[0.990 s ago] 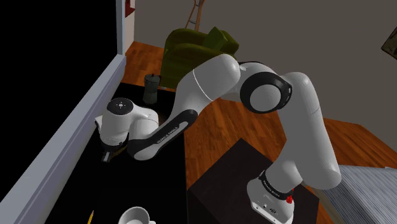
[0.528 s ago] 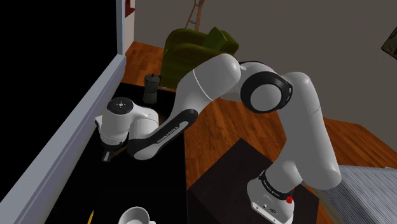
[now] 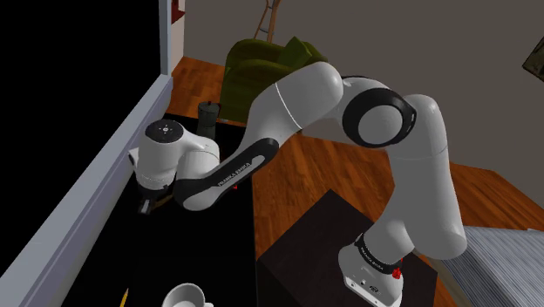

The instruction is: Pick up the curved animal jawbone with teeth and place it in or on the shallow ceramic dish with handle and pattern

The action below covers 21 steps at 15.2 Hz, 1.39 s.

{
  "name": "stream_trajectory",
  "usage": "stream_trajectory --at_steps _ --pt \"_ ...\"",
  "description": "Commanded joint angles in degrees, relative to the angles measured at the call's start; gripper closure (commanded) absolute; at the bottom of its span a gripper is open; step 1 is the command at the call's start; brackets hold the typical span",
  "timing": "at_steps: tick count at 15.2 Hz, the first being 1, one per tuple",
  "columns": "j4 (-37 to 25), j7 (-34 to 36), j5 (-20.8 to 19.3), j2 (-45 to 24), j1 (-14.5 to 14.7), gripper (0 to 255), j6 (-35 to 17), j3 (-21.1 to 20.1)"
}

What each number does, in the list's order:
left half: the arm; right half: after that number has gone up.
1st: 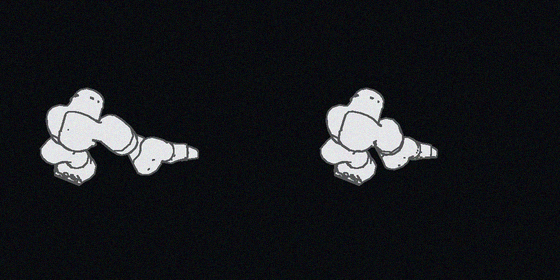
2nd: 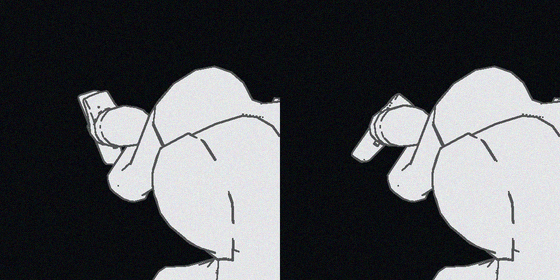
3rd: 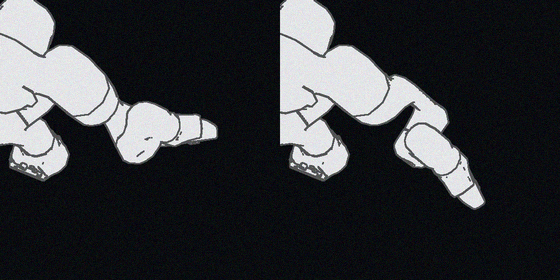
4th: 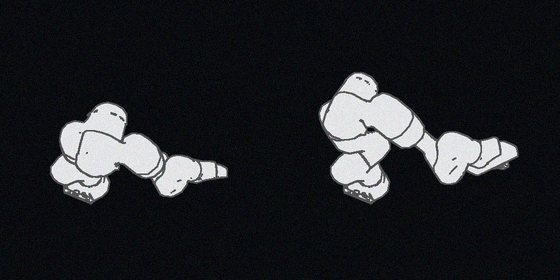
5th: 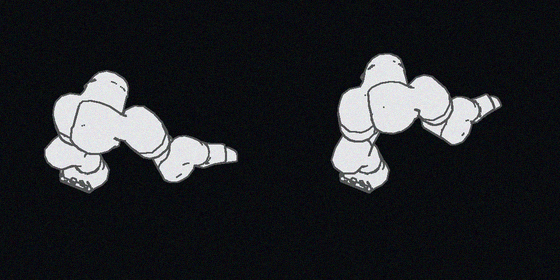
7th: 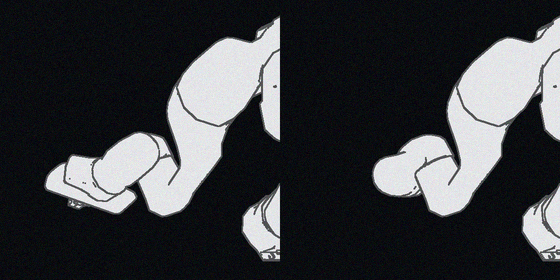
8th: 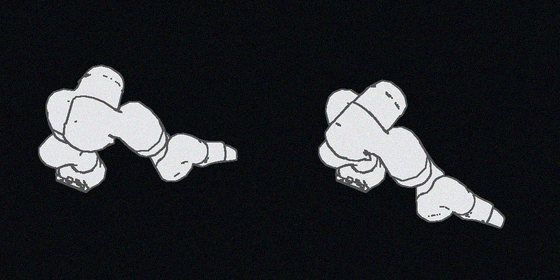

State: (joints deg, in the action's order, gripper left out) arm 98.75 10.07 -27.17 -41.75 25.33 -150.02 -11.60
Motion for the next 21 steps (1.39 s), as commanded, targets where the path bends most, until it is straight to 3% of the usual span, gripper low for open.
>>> stream_trajectory --at_steps 1,14,21 --pt "0.3 -0.6 0.5 1.2 -0.5 255 1.0 -0.5" --pt "1.0 -3.4 3.5 8.0 -2.3 255 7.0 -3.2" --pt "8.3 -11.7 5.4 11.8 -10.8 255 2.3 -3.3"
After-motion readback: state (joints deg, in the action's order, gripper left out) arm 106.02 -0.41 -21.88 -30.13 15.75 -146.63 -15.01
